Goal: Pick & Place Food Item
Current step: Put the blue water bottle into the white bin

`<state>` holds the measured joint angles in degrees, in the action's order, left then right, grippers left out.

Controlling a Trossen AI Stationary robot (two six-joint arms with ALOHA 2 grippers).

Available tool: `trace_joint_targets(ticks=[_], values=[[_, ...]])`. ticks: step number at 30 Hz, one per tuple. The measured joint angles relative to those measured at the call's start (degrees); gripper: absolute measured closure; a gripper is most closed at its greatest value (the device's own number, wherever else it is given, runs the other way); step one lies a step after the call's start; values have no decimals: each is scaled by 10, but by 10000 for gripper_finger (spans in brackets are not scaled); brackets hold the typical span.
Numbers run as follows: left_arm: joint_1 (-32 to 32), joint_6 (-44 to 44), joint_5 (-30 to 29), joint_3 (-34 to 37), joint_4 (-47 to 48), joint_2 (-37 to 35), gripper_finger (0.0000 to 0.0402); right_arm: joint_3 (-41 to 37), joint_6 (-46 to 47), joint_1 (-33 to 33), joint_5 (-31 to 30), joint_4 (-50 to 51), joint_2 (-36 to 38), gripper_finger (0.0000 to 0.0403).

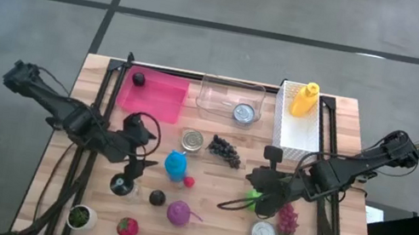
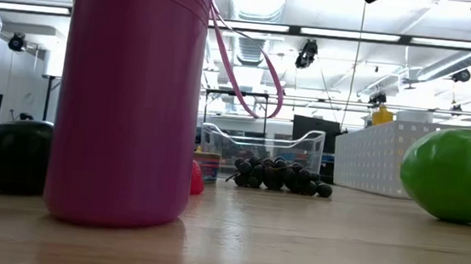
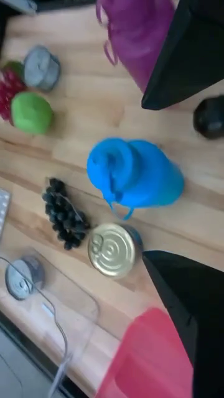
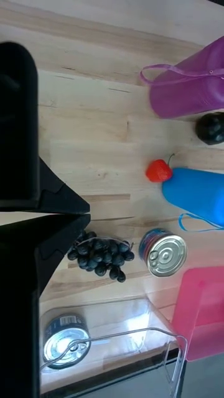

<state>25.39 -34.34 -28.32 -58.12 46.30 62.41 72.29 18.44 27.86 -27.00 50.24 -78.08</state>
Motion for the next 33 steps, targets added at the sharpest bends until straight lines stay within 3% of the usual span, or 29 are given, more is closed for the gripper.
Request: trace_joint_targets(ticks=[6, 15, 20, 33], values=[[-56, 79, 56, 19, -21, 0, 6, 0, 0, 0, 0, 0, 0, 394], [-170, 214, 211, 55, -79, 9, 4, 0, 0, 0, 0, 0, 0, 394], [-191, 252, 236, 92, -132, 7, 4, 0, 0, 0, 0, -1, 0, 394], [-191, 254, 266, 159, -239, 6, 4, 0, 0, 0, 0, 0, 0, 394]])
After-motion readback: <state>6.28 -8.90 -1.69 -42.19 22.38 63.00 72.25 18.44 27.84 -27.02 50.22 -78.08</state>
